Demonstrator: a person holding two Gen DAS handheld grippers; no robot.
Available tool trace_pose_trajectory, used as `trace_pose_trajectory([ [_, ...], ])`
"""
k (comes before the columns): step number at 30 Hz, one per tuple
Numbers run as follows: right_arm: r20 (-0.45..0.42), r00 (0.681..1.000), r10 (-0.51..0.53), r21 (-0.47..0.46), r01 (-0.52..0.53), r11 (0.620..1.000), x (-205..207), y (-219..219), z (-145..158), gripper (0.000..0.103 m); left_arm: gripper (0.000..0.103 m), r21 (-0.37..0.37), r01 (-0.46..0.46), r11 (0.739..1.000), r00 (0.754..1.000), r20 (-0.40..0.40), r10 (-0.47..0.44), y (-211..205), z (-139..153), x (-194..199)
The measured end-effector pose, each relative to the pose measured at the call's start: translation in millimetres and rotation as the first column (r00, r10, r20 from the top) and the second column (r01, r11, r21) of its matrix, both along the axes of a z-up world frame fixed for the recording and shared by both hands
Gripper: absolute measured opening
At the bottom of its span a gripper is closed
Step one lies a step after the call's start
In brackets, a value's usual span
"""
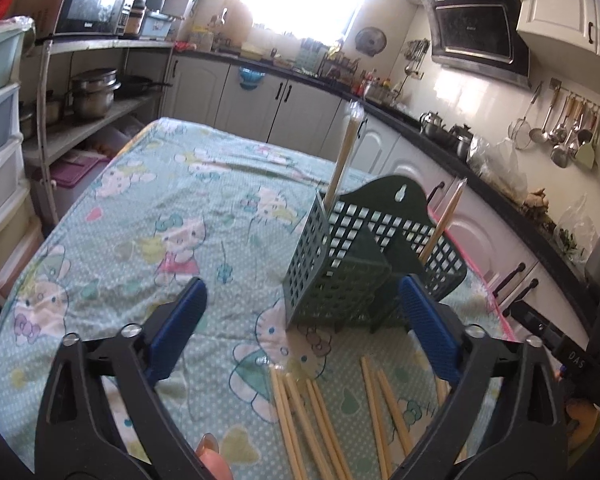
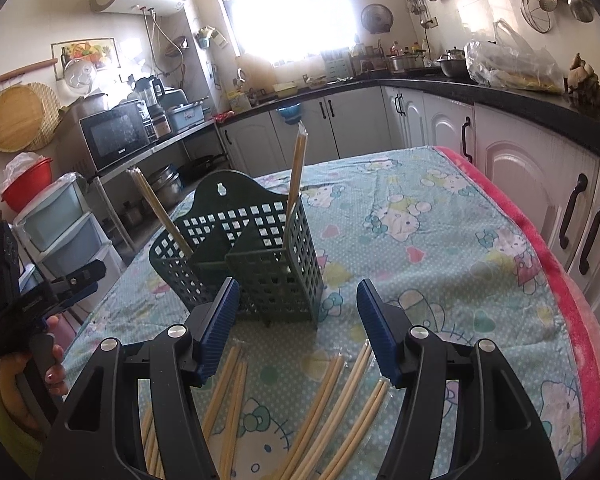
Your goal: Organize utensils
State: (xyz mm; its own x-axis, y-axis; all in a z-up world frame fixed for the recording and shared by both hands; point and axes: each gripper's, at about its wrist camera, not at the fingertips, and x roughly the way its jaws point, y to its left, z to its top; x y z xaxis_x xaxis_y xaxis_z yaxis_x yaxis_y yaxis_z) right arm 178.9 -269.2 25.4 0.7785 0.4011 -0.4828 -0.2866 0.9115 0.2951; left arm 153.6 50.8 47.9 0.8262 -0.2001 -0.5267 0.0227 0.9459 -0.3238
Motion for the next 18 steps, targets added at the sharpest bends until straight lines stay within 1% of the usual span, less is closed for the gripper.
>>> trace_pose_trajectory([
  [1, -0.003, 1.0, 0.001, -0.001, -0.001, 1.0, -0.4, -0.5, -1.3, 0.059, 0.076, 0.004, 0.003, 1.0, 1.0, -0.014, -0.003, -0.5, -3.2, 0.6],
  [2, -0.006, 1.0, 0.001, -0.001, -0.001, 1.0, -0.7, -1.0, -2.2, 0.059, 0.075, 0.008, 0.003, 1.0, 1.0, -0.027, -0.002, -0.7, -6.4, 0.8],
  [4, -0.01, 1.0, 0.002, 0.0, -0.002, 1.0, -2.0, -1.5, -4.1, 0.059, 0.065, 0.013, 0.003, 1.0, 0.998, -0.057, -0.002, -1.5, -13.8, 1.2],
  [5, -0.013, 1.0, 0.002, -0.001, -0.002, 1.0, -2.3, -1.7, -4.8, 0.059, 0.062, 0.013, 0.005, 1.0, 0.998, -0.07, -0.004, -1.9, -16.7, 1.7],
  [8, -0.022, 1.0, 0.004, -0.004, -0.004, 1.0, -2.6, -2.7, -7.5, 0.059, 0.059, 0.007, 0.012, 1.0, 0.992, -0.125, -0.011, -2.3, -30.2, 3.0],
  [12, -0.035, 0.999, 0.008, -0.008, -0.008, 1.0, -3.6, -3.8, -12.1, 0.059, 0.049, 0.012, 0.018, 1.0, 0.985, -0.175, -0.015, -3.4, -44.0, 1.4],
  [18, -0.065, 0.998, 0.016, -0.018, -0.017, 1.0, -5.2, -3.8, -22.4, 0.059, 0.042, 0.034, 0.034, 0.999, 0.971, -0.239, -0.025, -5.9, -62.5, -4.3],
])
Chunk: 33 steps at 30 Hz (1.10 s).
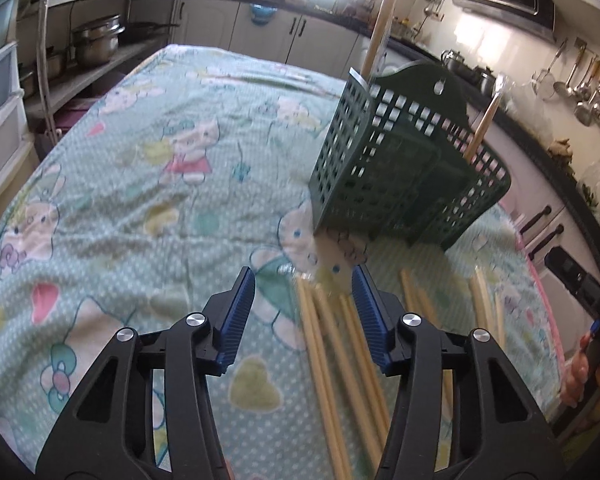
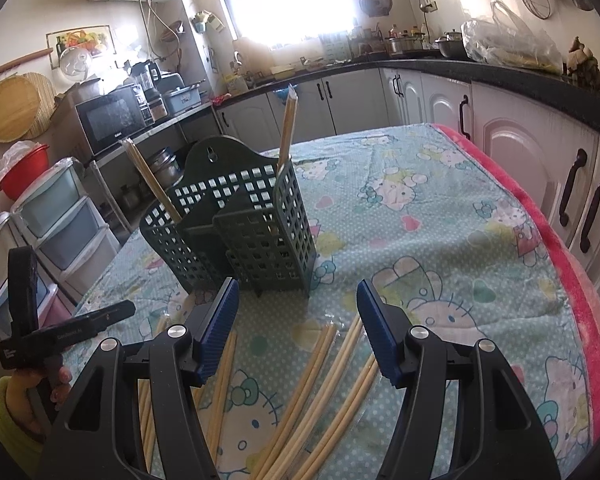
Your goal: Organize utensils
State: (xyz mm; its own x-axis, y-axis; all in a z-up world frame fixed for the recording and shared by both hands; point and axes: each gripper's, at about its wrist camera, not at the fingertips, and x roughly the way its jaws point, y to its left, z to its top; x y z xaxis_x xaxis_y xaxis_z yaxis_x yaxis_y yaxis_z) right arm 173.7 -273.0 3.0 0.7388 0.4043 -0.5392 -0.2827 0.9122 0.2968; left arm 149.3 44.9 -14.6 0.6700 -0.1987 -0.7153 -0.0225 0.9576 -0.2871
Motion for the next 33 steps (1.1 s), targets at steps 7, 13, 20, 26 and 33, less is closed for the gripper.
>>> trace_pose_trajectory([
  [7, -0.039, 0.997, 0.066, -0.026, -0.067, 0.997, 0.1, 15.7, -9.8, 0.059, 0.037, 0.019, 0.017, 1.0, 0.998, -0.057, -0.016, -0.9, -16.6, -8.4],
  [13, -0.09, 0.989, 0.121, -0.052, -0.126, 0.991, -0.1, 36.0, -22.7, 0.059, 0.035, 0.062, 0.047, 0.997, 0.995, -0.09, -0.041, -9.2, -24.9, -12.1],
  [20, -0.136, 0.975, 0.176, -0.097, -0.19, 0.977, 1.0, 61.8, -35.0, 0.059, 0.035, 0.156, 0.063, 0.986, 0.993, -0.106, -0.047, -21.3, -30.2, -4.7],
  [26, -0.201, 0.957, 0.208, -0.179, -0.244, 0.953, 8.2, 88.7, -53.1, 0.059, 0.036, 0.233, 0.089, 0.968, 0.991, -0.115, -0.064, -32.3, -34.5, 8.8],
  [33, -0.246, 0.953, 0.177, -0.276, -0.244, 0.93, 24.4, 105.6, -67.7, 0.054, 0.035, 0.227, 0.087, 0.97, 0.99, -0.126, -0.059, -27.4, -33.8, 29.5],
])
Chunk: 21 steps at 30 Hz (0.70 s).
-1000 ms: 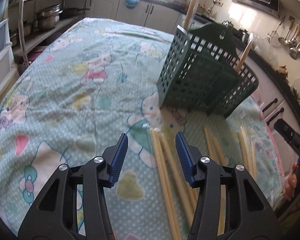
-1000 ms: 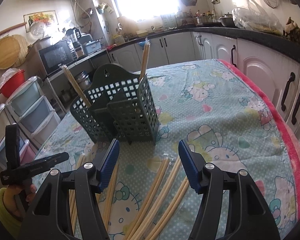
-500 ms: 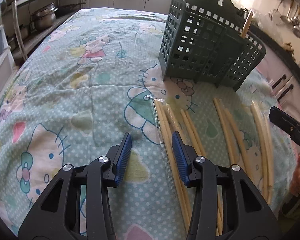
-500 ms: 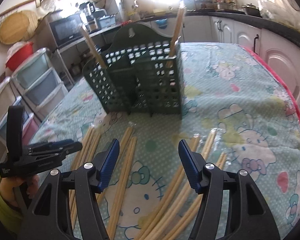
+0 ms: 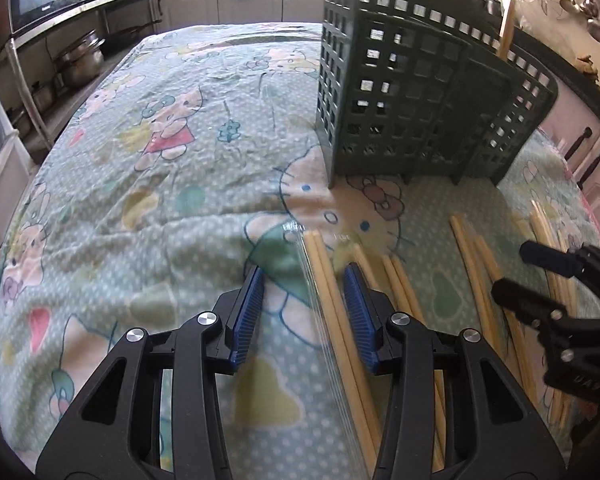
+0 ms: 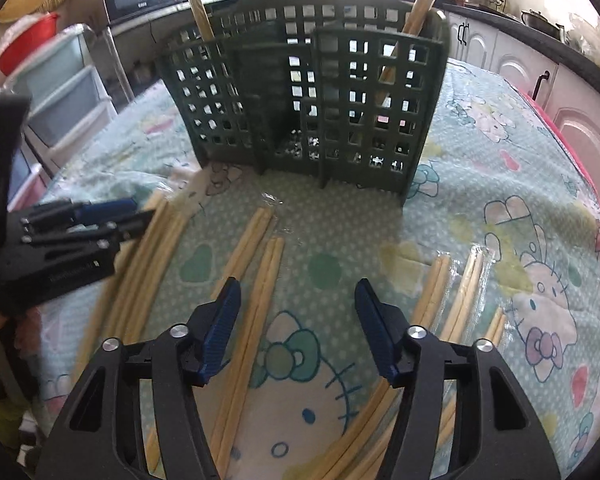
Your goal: Organize utensils
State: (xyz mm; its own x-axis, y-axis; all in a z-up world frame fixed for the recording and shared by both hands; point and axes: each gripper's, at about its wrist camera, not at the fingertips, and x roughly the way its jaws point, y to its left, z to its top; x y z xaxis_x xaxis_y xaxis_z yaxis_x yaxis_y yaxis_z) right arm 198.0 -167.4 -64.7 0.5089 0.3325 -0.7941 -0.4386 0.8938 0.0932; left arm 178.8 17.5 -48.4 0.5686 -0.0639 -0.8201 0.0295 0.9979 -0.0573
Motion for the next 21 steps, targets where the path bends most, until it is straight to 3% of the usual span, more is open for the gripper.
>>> trace_pose_trajectory([
  [9, -0.01, 1.0, 0.007, -0.063, -0.007, 0.998, 20.3, 13.7, -5.0, 0.046, 0.034, -0.046, -0.011, 0.999, 1.0, -0.01, 0.011, 7.5, 0.3, 21.1],
  [17, -0.053, 0.999, -0.002, -0.002, 0.001, 1.0, 34.7, 7.6, -3.6, 0.03, 0.023, -0.094, -0.026, 0.995, 1.0, -0.009, 0.026, 20.6, -1.3, 31.7],
  [21, -0.075, 0.997, -0.018, 0.061, 0.023, 0.998, 39.6, -4.5, -2.3, 0.015, 0.019, -0.104, -0.03, 0.994, 1.0, -0.007, 0.029, 23.6, -1.8, 33.1],
])
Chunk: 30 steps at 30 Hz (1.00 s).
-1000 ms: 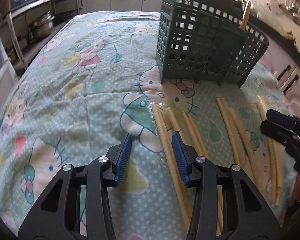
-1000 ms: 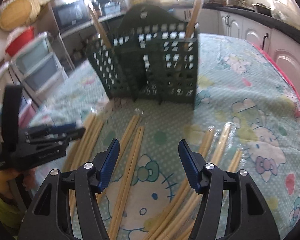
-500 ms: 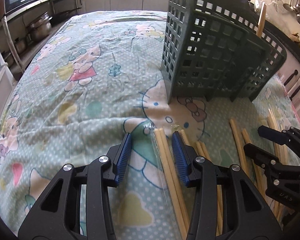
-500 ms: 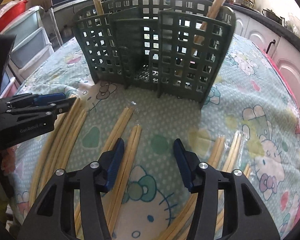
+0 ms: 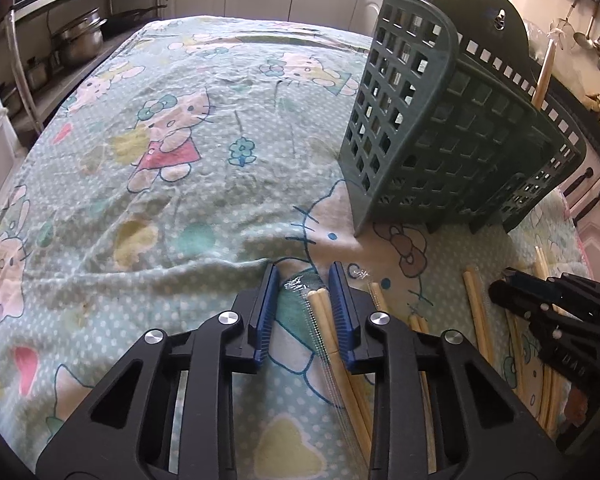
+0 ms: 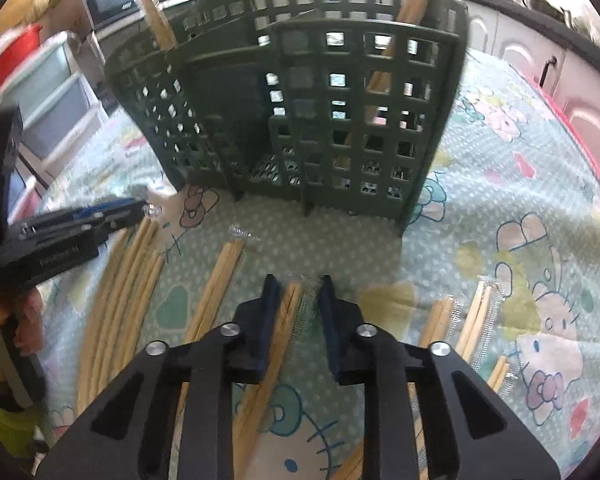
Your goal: Organize utensils
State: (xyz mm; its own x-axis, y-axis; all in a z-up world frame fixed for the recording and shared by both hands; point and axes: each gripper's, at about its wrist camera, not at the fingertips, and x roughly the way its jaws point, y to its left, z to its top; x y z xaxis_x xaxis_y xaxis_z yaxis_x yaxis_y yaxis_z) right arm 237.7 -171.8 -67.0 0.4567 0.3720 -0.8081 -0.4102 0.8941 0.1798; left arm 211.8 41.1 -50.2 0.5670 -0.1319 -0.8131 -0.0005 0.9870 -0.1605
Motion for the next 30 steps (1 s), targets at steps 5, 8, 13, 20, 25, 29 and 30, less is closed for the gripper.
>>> trace_pose_trajectory([
  [5, -0.013, 1.0, -0.01, 0.113, 0.011, 0.994, -0.2, -13.9, 6.3, 0.008, 0.012, -0.038, -0.011, 0.999, 1.0, 0.001, 0.011, 7.2, -0.1, -4.1],
  [8, 0.002, 1.0, -0.009, 0.153, 0.009, 0.988, -4.1, -19.1, 13.5, 0.008, 0.008, -0.101, -0.026, 0.995, 1.0, 0.002, 0.026, 15.0, 2.0, -10.8],
  [13, 0.053, 0.999, -0.006, 0.203, -0.005, 0.979, -14.7, -25.6, 32.7, 0.005, 0.006, -0.181, -0.052, 0.982, 0.997, 0.041, 0.061, 28.0, 17.3, -25.4],
  [20, 0.112, 0.993, -0.024, 0.263, -0.007, 0.965, -21.6, -24.0, 55.4, 0.005, 0.004, -0.193, -0.038, 0.98, 0.987, 0.147, 0.068, 27.6, 55.1, -45.9],
  [25, 0.174, 0.984, -0.033, 0.306, -0.022, 0.952, -33.8, -27.3, 77.3, 0.005, 0.004, -0.192, -0.004, 0.981, 0.975, 0.218, 0.047, 16.8, 81.0, -56.7],
  [29, 0.223, 0.973, -0.065, 0.332, -0.013, 0.943, -42.8, -35.9, 92.3, 0.005, 0.003, -0.19, 0.024, 0.982, 0.962, 0.27, 0.029, 10.5, 99.5, -63.9],
  [30, 0.234, 0.97, -0.073, 0.335, -0.009, 0.942, -44.4, -36.6, 95.1, 0.005, 0.003, -0.189, 0.029, 0.982, 0.96, 0.278, 0.025, 9.5, 102.5, -64.6],
])
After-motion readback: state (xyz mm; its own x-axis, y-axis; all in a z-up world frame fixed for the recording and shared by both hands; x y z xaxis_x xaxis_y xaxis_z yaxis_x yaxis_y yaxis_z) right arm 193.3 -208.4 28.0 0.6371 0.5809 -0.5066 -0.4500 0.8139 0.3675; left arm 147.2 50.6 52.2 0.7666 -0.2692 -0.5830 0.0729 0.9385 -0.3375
